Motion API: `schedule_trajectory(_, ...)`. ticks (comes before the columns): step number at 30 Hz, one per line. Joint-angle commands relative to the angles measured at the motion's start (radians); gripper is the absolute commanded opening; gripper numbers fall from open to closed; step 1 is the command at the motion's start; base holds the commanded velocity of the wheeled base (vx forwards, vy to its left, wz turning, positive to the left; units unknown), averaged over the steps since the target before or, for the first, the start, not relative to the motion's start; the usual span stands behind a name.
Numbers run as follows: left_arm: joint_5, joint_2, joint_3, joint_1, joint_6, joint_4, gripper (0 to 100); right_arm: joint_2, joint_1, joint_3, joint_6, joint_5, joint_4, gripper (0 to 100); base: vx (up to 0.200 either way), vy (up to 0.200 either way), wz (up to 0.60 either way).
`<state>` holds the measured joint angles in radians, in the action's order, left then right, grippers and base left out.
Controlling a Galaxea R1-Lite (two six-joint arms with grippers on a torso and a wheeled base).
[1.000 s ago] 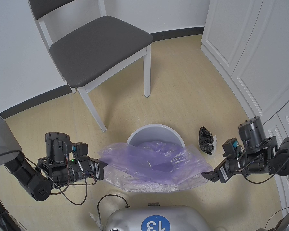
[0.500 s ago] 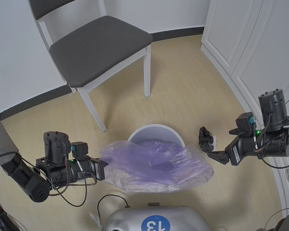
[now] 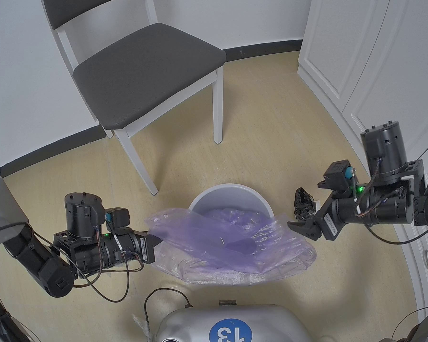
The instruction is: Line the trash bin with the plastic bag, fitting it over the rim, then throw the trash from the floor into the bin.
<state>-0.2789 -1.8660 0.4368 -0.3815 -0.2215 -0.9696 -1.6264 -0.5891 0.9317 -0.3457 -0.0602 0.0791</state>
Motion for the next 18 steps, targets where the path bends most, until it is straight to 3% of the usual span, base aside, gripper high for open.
schedule_trajectory(1,0.000,-0.015,0.000,0.027,0.005,0.000,100,-0.095,-0.058,-0.005,-0.058,0.016,0.041,100,0.000,0.000,0.00)
schedule_trajectory(6,0.004,-0.036,-0.001,0.035,0.008,0.000,100,-0.159,-0.129,-0.008,-0.079,0.014,0.060,100,0.000,0.000,0.00)
schedule_trajectory(18,0.004,-0.059,-0.010,0.036,0.010,-0.055,100,-0.290,-0.192,-0.031,-0.068,0.014,0.151,100,0.000,0.000,0.00)
